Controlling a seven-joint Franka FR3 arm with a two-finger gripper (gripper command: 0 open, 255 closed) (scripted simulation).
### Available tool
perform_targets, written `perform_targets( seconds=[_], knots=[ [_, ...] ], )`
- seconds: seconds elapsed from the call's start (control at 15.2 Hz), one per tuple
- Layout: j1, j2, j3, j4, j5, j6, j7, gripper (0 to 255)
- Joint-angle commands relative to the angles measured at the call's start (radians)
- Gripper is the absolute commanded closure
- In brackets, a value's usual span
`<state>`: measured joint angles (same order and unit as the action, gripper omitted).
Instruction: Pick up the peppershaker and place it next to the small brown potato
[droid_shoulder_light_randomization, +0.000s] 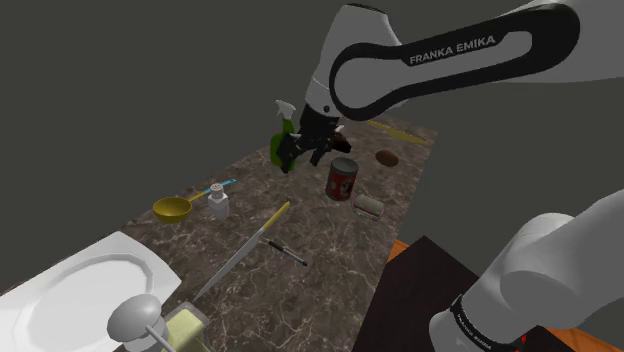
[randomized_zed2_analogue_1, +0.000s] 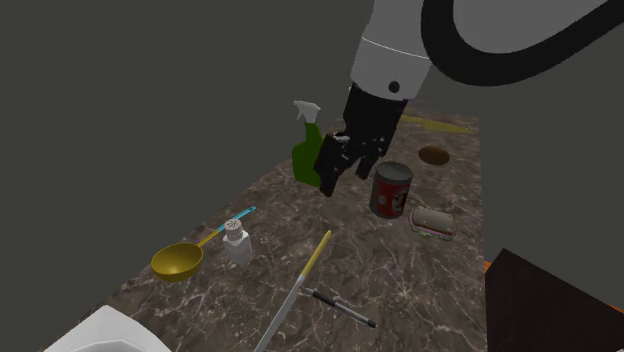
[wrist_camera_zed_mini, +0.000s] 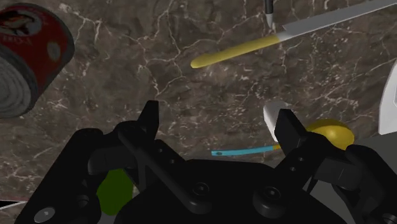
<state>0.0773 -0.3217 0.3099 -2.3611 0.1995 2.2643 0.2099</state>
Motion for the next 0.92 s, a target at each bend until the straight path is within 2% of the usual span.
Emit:
perform_targets(
  seconds=[0.0, 0.4, 0.66, 0.86],
  knots=[
    [0.002, 0.071, 0.027, 0.025, -0.011, 0.061, 0.03, 0],
    [0.01, 0.288, 0.094, 0.125, -0.101, 0.209, 0.145, 0],
    [0.036, 0.441, 0.111, 0.22, -0.203, 0.281, 0.244, 0],
    [0.075, 0.556, 0.101, 0.306, -0.285, 0.318, 0.317, 0]
  ],
)
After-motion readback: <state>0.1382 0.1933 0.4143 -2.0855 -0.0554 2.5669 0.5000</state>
